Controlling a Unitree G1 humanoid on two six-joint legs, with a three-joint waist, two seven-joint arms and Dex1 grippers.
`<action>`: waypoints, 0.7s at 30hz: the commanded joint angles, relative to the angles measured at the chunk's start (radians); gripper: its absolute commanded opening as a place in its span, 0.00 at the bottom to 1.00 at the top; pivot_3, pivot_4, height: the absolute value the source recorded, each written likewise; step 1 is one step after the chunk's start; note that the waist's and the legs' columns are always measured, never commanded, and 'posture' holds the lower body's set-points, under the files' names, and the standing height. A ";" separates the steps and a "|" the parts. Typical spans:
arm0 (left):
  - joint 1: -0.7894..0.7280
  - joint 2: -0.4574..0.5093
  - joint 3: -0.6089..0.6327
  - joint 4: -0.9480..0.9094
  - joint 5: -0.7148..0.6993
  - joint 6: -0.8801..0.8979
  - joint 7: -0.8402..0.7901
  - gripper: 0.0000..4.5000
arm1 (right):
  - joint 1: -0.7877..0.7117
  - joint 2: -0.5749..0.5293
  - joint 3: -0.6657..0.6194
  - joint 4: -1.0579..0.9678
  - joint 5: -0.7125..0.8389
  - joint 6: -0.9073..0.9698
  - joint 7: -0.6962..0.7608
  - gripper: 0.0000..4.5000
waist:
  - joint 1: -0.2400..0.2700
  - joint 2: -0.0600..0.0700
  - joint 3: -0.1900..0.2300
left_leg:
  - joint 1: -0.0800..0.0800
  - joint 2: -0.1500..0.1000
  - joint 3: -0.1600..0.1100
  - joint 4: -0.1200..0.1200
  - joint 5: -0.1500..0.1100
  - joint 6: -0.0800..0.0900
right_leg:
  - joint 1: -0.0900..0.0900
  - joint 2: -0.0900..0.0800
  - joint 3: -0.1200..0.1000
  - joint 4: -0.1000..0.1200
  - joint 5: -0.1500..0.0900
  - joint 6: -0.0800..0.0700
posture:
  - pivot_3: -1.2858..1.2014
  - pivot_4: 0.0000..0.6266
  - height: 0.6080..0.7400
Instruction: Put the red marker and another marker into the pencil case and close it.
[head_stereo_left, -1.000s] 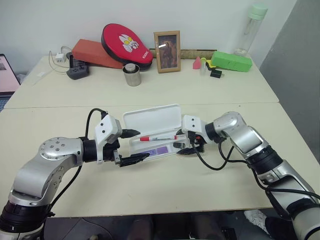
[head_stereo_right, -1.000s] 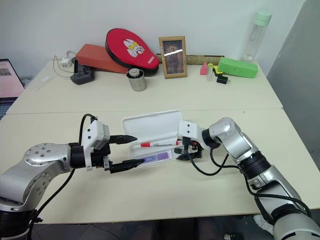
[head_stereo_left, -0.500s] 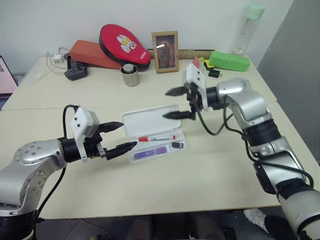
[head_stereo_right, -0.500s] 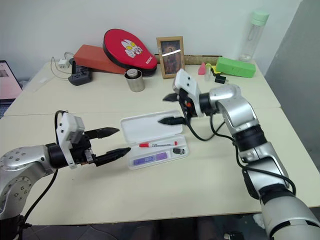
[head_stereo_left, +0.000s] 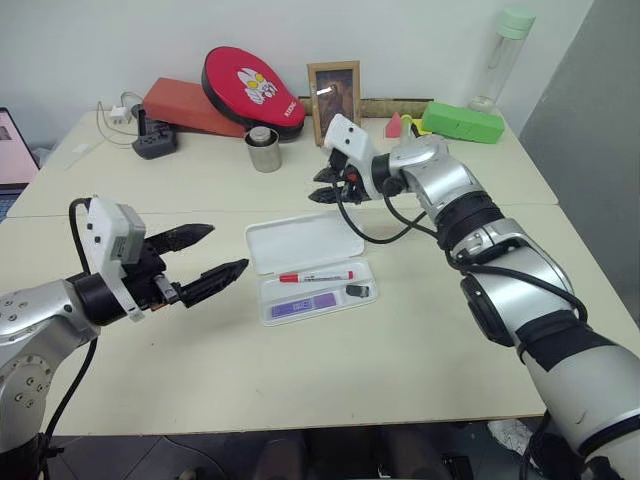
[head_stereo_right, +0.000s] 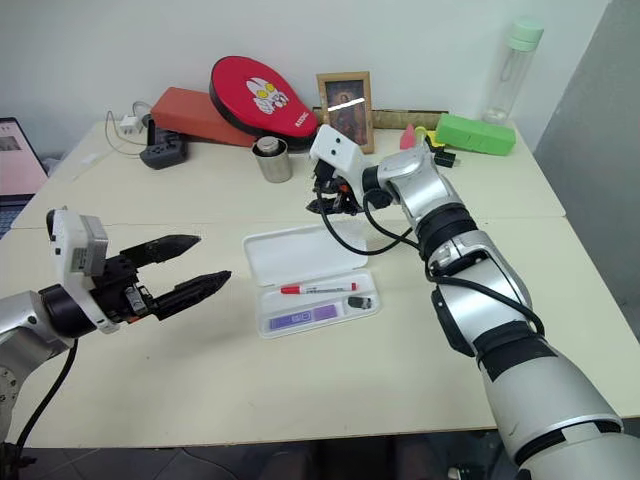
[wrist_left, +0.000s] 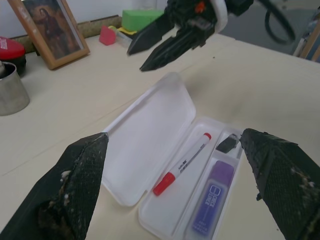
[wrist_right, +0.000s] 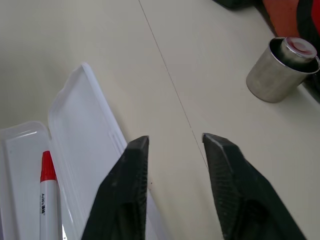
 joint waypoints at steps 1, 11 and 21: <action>0.000 0.005 0.045 -0.034 -0.034 -0.007 0.022 1.00 | -0.061 0.016 0.006 0.046 -0.051 -0.057 -0.022 0.17 | 0.000 0.000 0.000 | 0.000 0.000 0.000 0.000 0.000 0.000 | 0.000 0.000 0.000 0.000 0.000 0.000 | 0.52 0.24 1.00; 0.039 -0.006 0.064 -0.058 -0.058 -0.021 0.057 1.00 | -0.072 0.054 0.033 0.123 -0.175 -0.106 -0.117 0.00 | 0.000 0.000 0.000 | 0.000 0.000 0.000 0.000 0.000 0.000 | 0.000 0.000 0.000 0.000 0.000 0.000 | 0.52 0.24 1.00; 0.042 -0.009 0.043 -0.062 -0.052 -0.028 0.065 1.00 | -0.049 0.040 0.028 0.090 -0.184 -0.169 0.115 0.00 | -0.001 0.000 0.000 | 0.000 0.000 0.000 0.000 0.000 0.000 | 0.000 0.000 0.000 0.000 0.000 0.000 | 0.52 0.24 1.00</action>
